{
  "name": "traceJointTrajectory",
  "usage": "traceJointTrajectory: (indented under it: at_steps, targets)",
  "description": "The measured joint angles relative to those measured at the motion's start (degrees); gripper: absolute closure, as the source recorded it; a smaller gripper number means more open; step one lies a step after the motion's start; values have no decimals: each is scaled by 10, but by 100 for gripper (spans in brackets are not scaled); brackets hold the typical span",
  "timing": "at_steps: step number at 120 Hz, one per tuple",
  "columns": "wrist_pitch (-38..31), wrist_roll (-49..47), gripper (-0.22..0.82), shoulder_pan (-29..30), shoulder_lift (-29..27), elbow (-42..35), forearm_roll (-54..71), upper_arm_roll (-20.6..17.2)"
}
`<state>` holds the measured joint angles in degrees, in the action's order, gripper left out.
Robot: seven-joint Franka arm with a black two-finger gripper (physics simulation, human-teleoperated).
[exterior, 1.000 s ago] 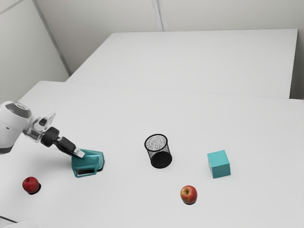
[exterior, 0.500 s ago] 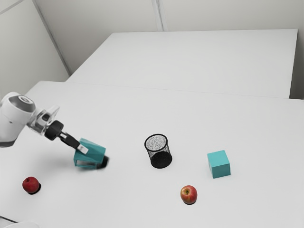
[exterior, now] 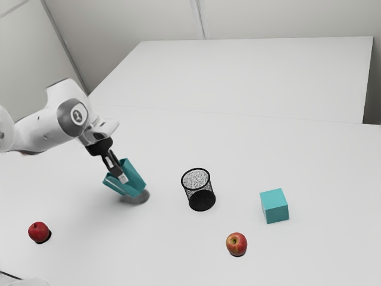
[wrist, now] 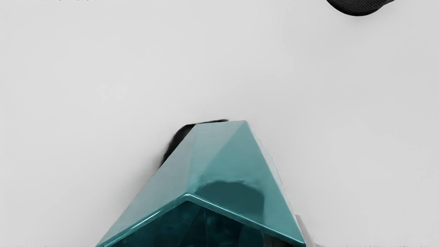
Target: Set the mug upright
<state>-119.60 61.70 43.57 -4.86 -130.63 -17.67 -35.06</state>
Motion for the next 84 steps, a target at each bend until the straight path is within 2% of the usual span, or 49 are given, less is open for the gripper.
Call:
traceJointTrajectory:
  at_steps: [39, 84]
  targets:
    - [-87, -118, 79, 5, -1, -25, 135, -48]
    - [-110, -202, 79, 3, 8, -36, 185, -68]
